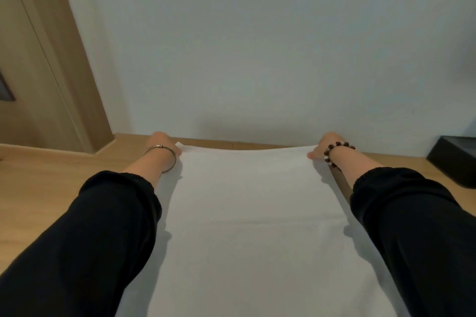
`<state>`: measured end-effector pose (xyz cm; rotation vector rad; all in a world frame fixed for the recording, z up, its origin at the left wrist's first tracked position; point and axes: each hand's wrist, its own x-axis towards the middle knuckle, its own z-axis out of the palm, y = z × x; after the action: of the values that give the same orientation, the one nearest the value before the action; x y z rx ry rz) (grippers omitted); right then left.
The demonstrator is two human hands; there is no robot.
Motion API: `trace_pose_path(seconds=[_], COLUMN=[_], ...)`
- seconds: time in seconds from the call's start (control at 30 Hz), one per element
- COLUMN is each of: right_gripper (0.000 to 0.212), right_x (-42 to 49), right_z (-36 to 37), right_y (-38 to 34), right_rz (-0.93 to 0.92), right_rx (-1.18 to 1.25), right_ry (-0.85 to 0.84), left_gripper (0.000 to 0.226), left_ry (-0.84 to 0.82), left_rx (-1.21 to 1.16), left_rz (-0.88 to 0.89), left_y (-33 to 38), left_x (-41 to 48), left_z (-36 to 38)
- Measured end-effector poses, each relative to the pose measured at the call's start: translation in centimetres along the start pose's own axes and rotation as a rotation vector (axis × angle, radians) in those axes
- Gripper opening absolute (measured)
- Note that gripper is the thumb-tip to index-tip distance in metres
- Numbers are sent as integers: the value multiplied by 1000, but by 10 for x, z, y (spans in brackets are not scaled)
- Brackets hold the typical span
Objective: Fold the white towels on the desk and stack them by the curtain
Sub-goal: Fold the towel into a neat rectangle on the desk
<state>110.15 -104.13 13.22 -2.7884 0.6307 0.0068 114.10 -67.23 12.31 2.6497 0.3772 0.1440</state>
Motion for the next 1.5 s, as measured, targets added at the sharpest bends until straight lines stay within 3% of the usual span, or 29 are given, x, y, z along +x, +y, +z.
trace_pose_path(seconds=[0.17,0.37,0.57,0.7,0.9,0.97,1.03,1.13,1.3,1.4,1.5], right_gripper=[22,10,13,15,22,17,18,22,17,19,24], right_x=[-7,-37,-85,-123,-173,-186,-196,-207,-224,-227,-228], right_z=[-27,-48,-43,-28,-1,15,32,47,39,37,37], right_y=[-13,-7,15,30,66,84,99,108,97,88,80], right_rz=[1,-55,-40,-37,-82,-111,-161,-276,-405,-490,-522], right_rx=[475,636,823,966,985,930,728,416,-102,-374,-441], right_ry=[213,376,434,496,528,490,406,279,370,446,407], left_gripper=[9,28,28,19,17,11,5,15,18,12,11], left_ry=[312,352,367,294,236,188,92,-17,69,100,135], left_rx=[-346,-748,-919,-987,-811,-652,-423,-114,11,77,115], left_rz=[74,152,203,233,345,389,431,561,707,700,682], left_y=[20,12,-12,-35,-74,-91,-107,-121,-120,-118,-117], left_x=[-12,-45,-104,-145,-202,-218,-229,-239,-241,-240,-242], left_z=[-34,-54,-60,-61,-57,-50,-40,-28,-24,-19,-15])
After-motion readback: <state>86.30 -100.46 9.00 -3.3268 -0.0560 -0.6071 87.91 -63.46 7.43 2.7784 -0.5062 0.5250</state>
